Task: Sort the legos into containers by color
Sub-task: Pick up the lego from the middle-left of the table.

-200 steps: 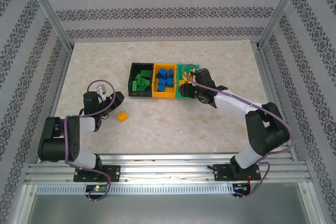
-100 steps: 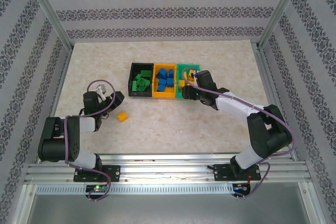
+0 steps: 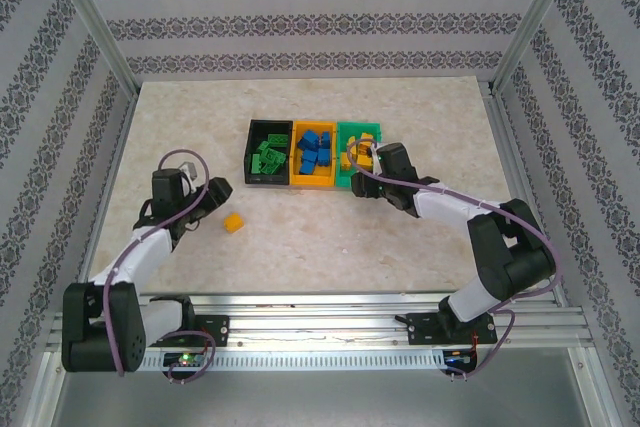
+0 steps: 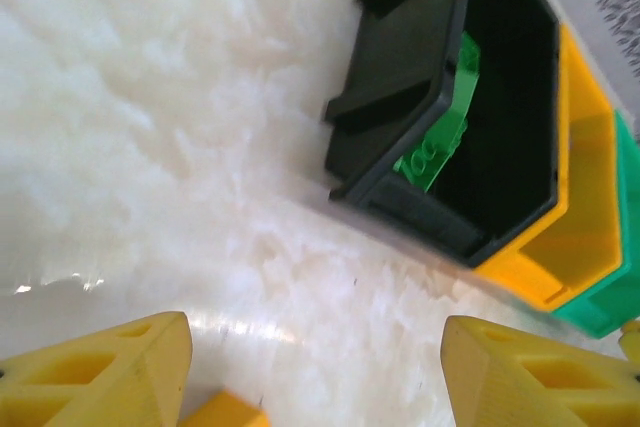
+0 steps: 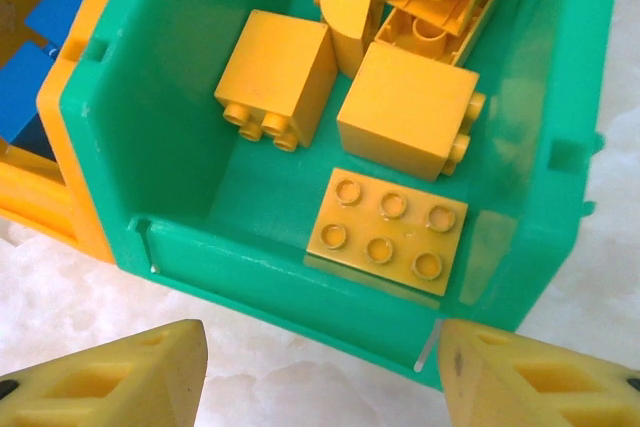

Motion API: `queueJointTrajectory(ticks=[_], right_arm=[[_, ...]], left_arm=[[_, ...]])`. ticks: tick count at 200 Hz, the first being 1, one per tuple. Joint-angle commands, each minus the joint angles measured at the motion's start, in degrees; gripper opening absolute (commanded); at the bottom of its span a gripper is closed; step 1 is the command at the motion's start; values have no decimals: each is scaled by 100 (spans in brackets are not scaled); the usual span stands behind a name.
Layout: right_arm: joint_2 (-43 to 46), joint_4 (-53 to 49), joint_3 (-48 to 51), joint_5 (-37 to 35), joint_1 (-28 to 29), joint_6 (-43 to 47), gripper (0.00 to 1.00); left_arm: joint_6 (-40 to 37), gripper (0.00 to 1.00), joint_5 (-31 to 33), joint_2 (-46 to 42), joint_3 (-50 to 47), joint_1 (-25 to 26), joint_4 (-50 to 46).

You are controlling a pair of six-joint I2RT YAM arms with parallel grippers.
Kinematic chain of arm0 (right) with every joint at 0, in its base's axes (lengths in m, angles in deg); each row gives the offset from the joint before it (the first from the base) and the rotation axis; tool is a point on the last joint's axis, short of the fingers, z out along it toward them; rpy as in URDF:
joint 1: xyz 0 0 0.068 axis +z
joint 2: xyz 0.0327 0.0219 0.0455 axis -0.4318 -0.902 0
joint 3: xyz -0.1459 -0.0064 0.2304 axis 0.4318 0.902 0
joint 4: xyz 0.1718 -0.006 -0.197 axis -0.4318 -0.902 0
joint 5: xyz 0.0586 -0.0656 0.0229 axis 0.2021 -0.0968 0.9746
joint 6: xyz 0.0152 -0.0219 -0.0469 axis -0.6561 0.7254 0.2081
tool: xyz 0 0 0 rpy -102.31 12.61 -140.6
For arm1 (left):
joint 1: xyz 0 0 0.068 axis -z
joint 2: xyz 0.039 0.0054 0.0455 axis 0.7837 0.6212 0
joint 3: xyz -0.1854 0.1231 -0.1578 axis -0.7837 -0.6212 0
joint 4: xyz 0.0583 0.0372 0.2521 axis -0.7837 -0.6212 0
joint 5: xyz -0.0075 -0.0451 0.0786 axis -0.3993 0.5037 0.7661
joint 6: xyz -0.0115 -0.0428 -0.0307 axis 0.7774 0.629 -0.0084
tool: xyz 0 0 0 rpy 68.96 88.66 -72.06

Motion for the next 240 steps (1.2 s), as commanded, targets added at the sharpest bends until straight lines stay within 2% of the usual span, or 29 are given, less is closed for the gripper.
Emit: queueJointTrajectory(ticks=[1, 38, 88, 240], right_arm=[[90, 387, 82, 264, -50, -44, 63], [160, 432, 150, 467, -50, -191, 63], [433, 431, 328, 388, -48, -222, 64], [289, 473, 277, 423, -50, -275, 65]], left_arm=[[177, 67, 555, -156, 207, 257, -1606], [290, 68, 642, -280, 114, 457, -2166], [406, 68, 667, -143, 178, 694, -2161], [-464, 69, 1665, 1951, 1929, 1563, -3487]])
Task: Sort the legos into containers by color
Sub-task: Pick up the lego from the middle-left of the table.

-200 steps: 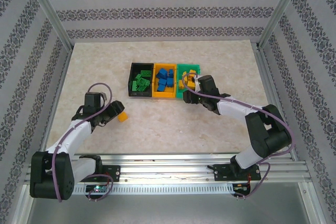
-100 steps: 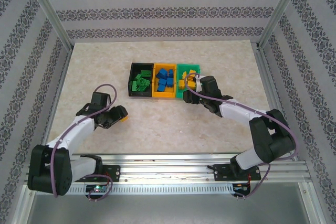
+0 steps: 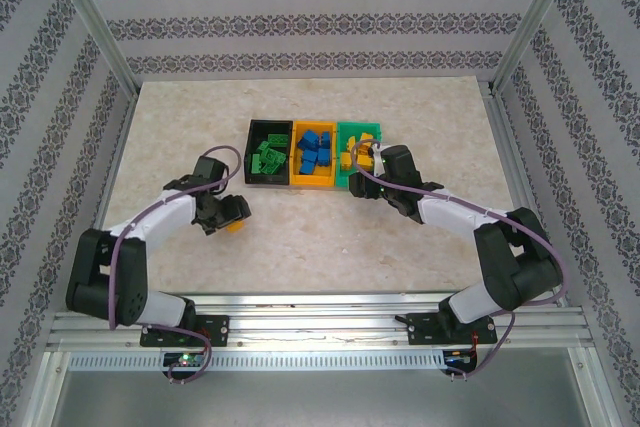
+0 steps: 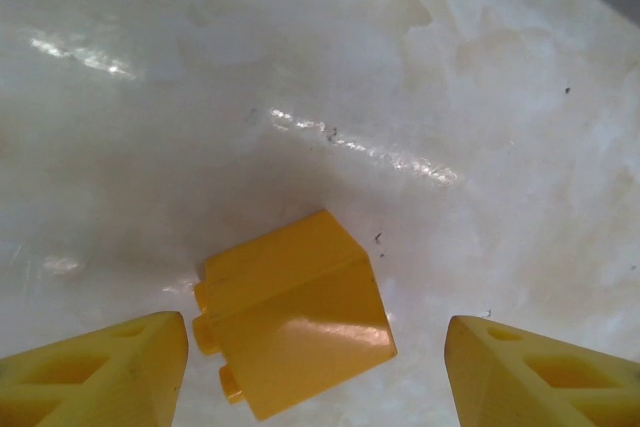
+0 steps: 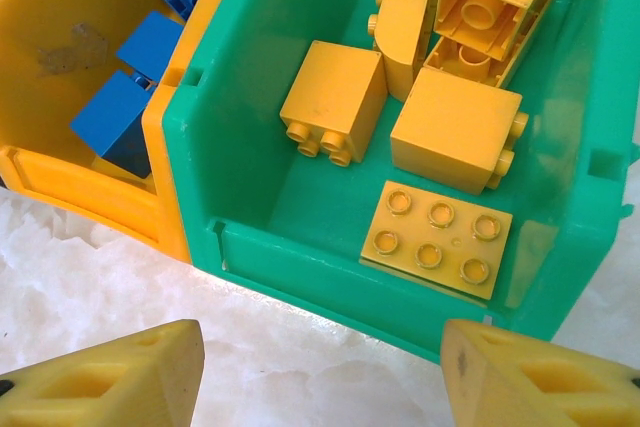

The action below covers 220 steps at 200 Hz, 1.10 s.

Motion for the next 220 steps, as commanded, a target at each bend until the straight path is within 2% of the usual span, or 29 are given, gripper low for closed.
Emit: queueJointTrajectory(ticks=[1, 56, 110, 161, 166, 180, 205, 220], right_arm=[[-46, 100, -6, 86, -46, -98, 65], [-88, 109, -32, 85, -45, -106, 65], [-163, 106, -85, 113, -49, -118, 65], [-150, 109, -76, 124, -47, -131, 65], [-152, 108, -76, 134, -47, -125, 65], [-152, 106, -66, 142, -41, -132, 65], [-134, 118, -51, 126, -48, -133, 65], [-152, 110, -67, 125, -45, -133, 65]], left_arm=[[-283, 69, 343, 254, 293, 191, -510], [-492, 69, 954, 567, 628, 468, -886], [-674, 66, 1002, 1079, 808, 561, -974], [-694, 51, 971, 993, 858, 606, -968], [-688, 46, 954, 959, 847, 606, -939], [-695, 43, 931, 897, 813, 613, -888], [-695, 26, 863, 862, 812, 618, -822], [-711, 21, 818, 858, 811, 613, -775]])
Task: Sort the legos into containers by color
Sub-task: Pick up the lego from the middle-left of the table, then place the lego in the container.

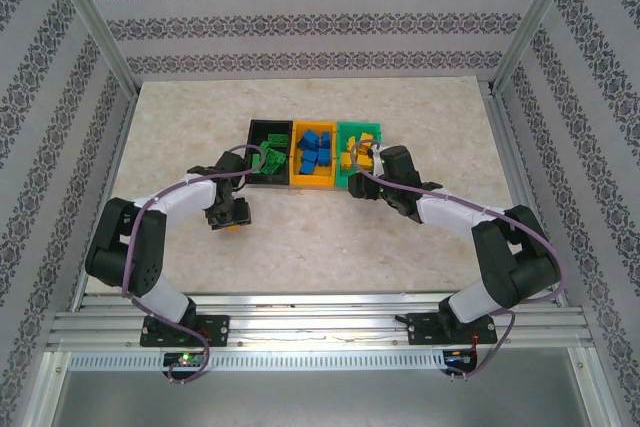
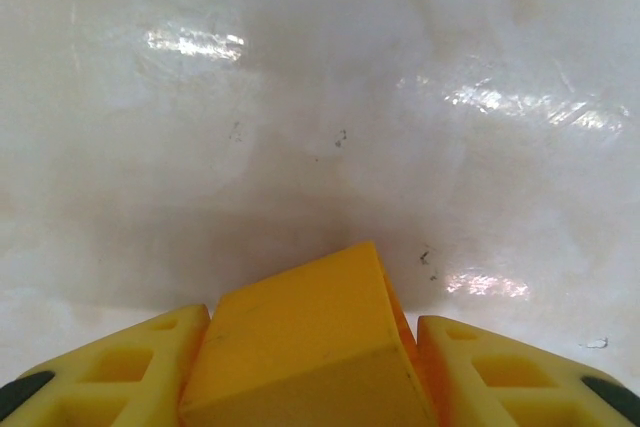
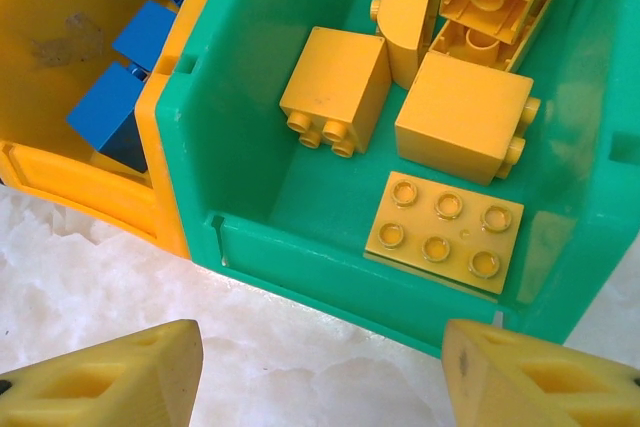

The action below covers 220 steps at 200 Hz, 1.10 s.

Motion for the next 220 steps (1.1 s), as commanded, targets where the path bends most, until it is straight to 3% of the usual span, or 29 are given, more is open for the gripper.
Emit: queueJointTrajectory(ticks=[1, 33, 113, 145, 175, 220], right_arm=[[-63, 88, -70, 58, -48, -46, 65], [-63, 103, -64, 91, -41, -54, 65], [-67, 124, -64, 119, -41, -72, 65], [-81, 149, -65, 127, -41, -92, 65], [-46, 150, -41, 111, -40, -97, 65], [86, 538, 236, 547, -409, -534, 65]], left_arm=[[-95, 20, -77, -133, 64, 80, -49], [-102, 0, -207, -195, 43, 111, 44], [-226, 0, -570, -518, 35, 280, 396], [-339, 0, -967, -685, 86, 512, 826], [-504, 0, -927, -703, 229, 810, 1126], [-404, 0, -1659, -484, 443, 871, 1899]])
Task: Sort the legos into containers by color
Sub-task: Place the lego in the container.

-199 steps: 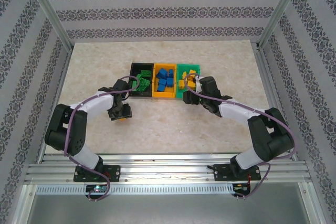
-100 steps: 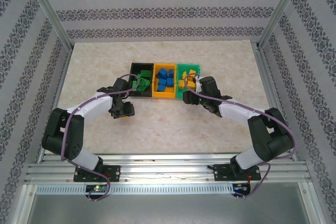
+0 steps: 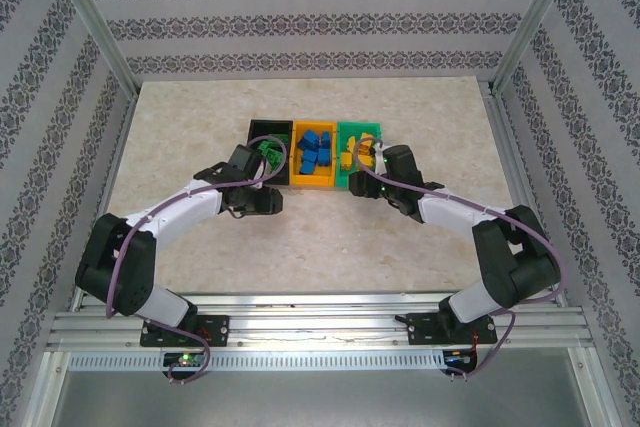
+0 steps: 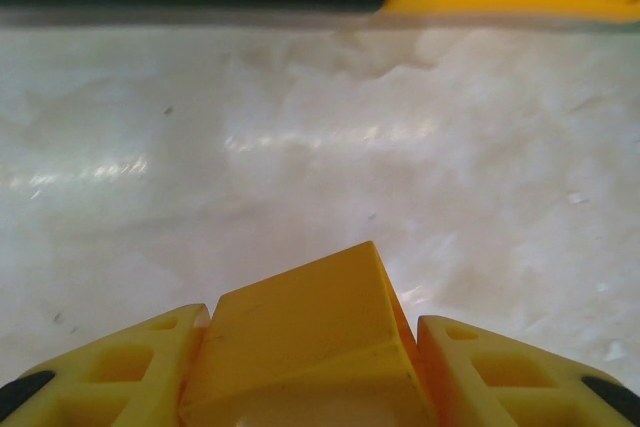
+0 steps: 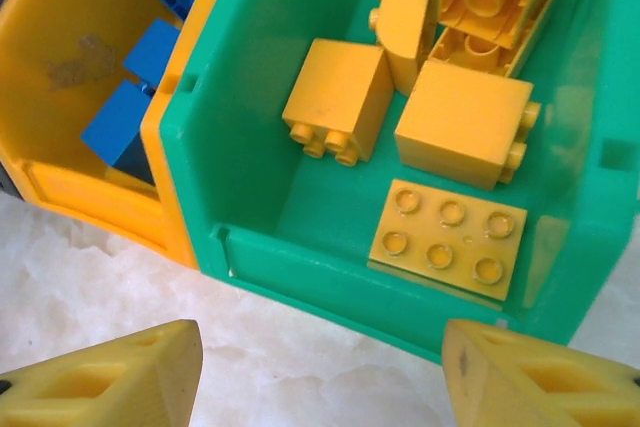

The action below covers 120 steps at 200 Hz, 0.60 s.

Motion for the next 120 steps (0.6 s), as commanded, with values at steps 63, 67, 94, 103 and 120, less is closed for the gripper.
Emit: queueJointTrajectory(ticks=[63, 67, 94, 103, 120], right_arm=[[326, 448, 415, 316, -647, -491, 65], [356, 446, 436, 321, -671, -499, 65], [539, 571, 609, 329, -861, -609, 65], [585, 633, 682, 345, -927, -673, 65], [643, 751, 788, 410, -1045, -792, 65]], left_arm=[[-381, 0, -21, 1168, 1977, 473, -72], [-426, 0, 30, 1275, 2146, 492, -188], [-726, 0, 197, 2077, 3423, 591, -908], [-848, 0, 238, 2362, 3858, 627, -1098], [-1055, 0, 339, 2903, 4729, 710, -1482]])
